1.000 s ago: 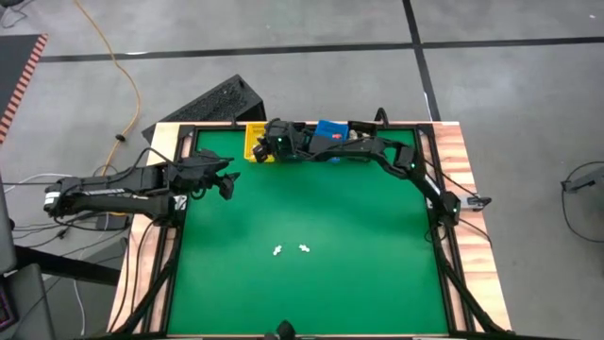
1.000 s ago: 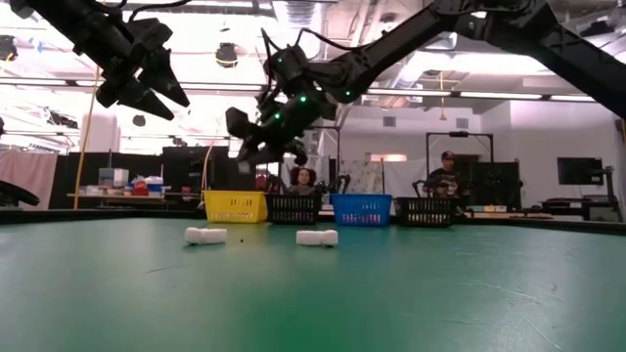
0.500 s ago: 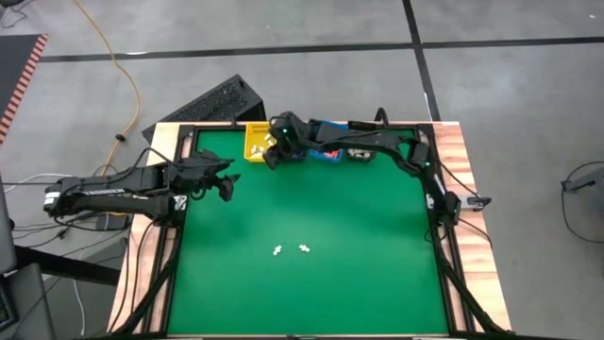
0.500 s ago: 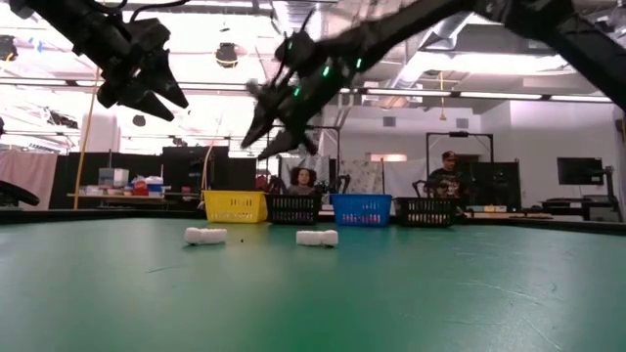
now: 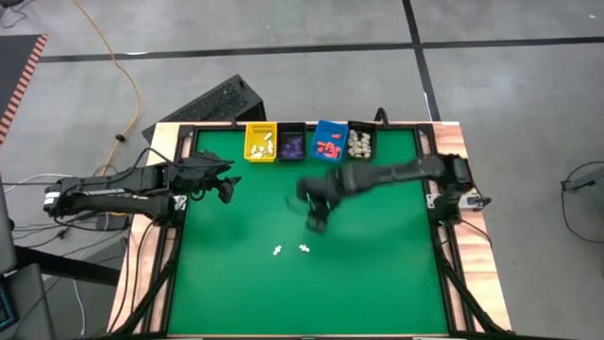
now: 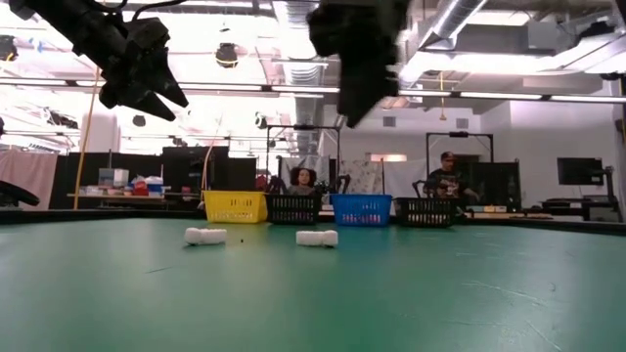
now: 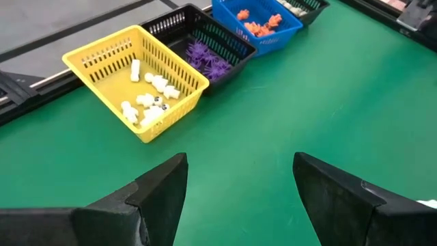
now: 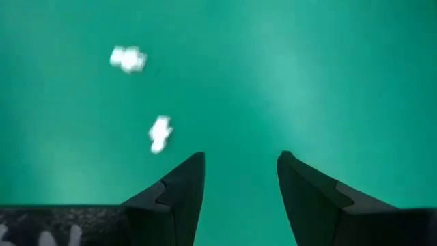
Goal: Sort Halloween decoration
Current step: Put the white skeleton toy into the yellow basket
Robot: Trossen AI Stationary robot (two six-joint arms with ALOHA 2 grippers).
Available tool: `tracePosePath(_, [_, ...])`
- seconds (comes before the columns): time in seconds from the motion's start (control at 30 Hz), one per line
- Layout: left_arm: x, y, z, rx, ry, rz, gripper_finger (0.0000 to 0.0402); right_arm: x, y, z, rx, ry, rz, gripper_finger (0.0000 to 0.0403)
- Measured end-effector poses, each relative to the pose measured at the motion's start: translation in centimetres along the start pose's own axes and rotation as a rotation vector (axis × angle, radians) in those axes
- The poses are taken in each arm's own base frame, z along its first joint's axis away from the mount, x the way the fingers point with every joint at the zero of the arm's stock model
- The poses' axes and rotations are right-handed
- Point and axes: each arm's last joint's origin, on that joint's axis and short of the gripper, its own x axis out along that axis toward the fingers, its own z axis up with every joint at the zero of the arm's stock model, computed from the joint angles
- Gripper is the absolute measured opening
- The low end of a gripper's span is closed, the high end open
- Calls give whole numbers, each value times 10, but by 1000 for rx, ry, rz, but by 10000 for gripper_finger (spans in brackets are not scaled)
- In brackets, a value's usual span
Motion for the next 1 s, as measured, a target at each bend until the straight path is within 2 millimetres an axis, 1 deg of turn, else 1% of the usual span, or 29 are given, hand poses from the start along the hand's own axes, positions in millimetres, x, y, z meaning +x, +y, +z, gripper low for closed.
tracePosePath(0.1, [0, 0, 0, 0, 2, 0, 256, 19, 32, -27, -58, -73, -25, 208])
tracePosePath(0.17, [0, 0, 0, 1, 1, -1, 256, 32, 49, -39, -98, -158, -35, 208])
tracePosePath(0.27, [0, 0, 0, 1, 1, 0, 256, 49, 68, -51, -129, -317, -27, 207])
tracePosePath(0.33, [0, 0, 0, 2, 2, -1, 256, 62, 72, -58, -105, -376, -41, 207])
tracePosePath(0.4, [0, 0, 0, 4, 3, -1, 256, 70, 70, -66, -84, -361, -59, 207])
tracePosePath(0.5, [0, 0, 0, 5, 3, -1, 256, 79, 71, -67, -67, -375, -48, 207])
tracePosePath(0.57, [0, 0, 0, 5, 3, -1, 256, 91, 72, -72, -68, -349, -62, 207])
tracePosePath(0.67, [0, 0, 0, 8, 3, -2, 256, 111, 81, -76, -76, -361, -34, 207])
tracePosePath(0.73, [0, 0, -1, 9, 7, 0, 256, 121, 88, -78, -68, -380, -7, 207])
tracePosePath(0.83, [0, 1, -2, 13, 19, 5, 256, 138, 94, -86, -37, -360, 3, 207])
tracePosePath(1.0, [0, 1, -3, 16, 27, 9, 256, 151, 98, -95, 27, -349, -39, 207])
